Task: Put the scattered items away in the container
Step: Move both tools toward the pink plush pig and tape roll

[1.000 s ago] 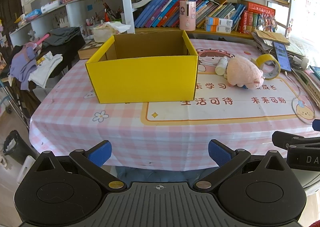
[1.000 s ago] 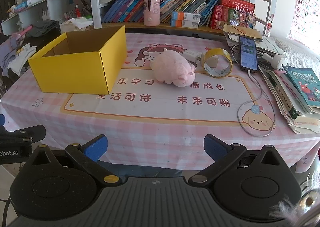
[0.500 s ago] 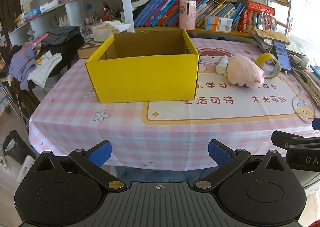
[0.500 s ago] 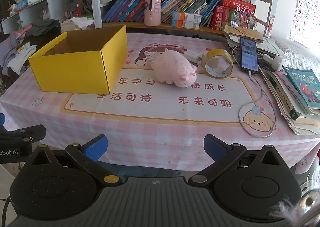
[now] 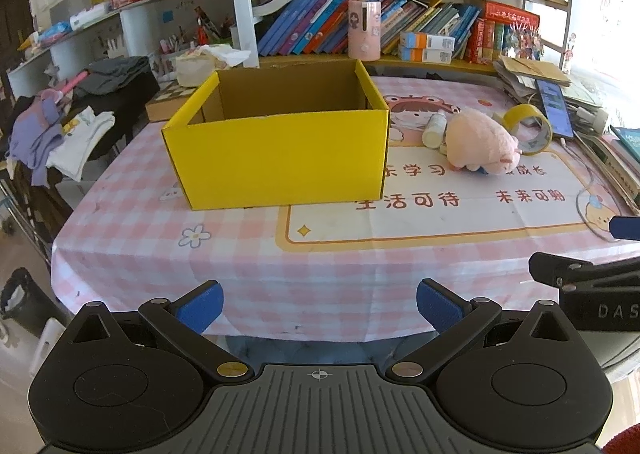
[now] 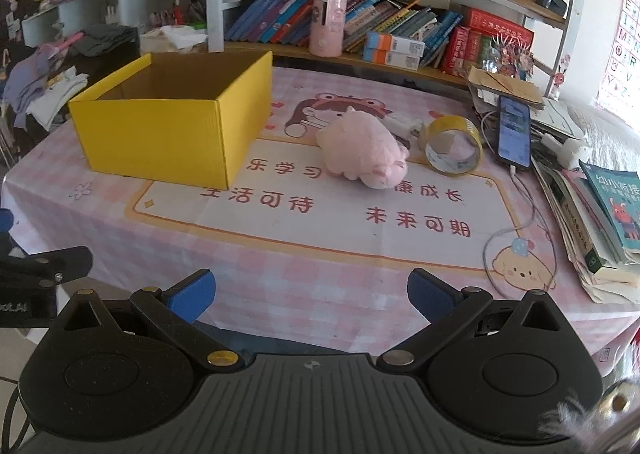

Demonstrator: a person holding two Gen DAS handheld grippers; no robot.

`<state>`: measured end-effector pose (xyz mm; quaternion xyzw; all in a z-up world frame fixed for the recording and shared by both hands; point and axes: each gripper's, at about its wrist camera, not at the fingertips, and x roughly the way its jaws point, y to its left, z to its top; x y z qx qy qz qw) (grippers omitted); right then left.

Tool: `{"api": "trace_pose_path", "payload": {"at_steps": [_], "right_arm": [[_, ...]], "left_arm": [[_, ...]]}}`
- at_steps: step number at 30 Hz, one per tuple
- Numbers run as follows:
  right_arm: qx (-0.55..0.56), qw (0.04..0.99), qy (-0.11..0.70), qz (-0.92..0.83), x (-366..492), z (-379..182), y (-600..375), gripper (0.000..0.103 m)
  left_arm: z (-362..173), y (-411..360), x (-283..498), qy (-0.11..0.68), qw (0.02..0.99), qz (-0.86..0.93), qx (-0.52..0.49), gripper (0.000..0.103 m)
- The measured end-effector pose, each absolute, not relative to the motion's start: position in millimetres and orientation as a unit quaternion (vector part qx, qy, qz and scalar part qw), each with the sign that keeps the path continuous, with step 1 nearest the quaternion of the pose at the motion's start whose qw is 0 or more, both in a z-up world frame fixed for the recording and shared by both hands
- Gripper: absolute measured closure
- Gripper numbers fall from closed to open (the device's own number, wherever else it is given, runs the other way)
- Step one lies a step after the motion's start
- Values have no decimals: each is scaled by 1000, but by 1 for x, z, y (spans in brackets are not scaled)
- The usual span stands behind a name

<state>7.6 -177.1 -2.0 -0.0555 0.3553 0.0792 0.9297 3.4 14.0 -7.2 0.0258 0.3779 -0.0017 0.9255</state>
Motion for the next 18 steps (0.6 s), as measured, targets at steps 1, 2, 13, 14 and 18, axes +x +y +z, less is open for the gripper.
{"api": "trace_pose_path", "payload": {"at_steps": [1, 2, 13, 14, 18], "right_arm": [[-51, 930, 355, 79, 7, -2, -176, 0], [-48, 931, 354, 77, 6, -2, -175, 0], [-48, 931, 351, 86, 10, -4, -179, 0], [-48, 931, 351, 88, 12, -4, -180, 0], [-46, 929, 354, 93, 21, -6, -186, 0]], "left_arm": [[-7, 15, 4, 379, 925, -2, 24, 0], [-8, 17, 4, 380, 925, -1, 22, 0], [-8, 11, 15, 378, 926, -13, 18, 0], [-8, 9, 16, 377, 926, -16, 19, 0], [-9, 0, 24, 377, 926, -22, 24, 0]]}}
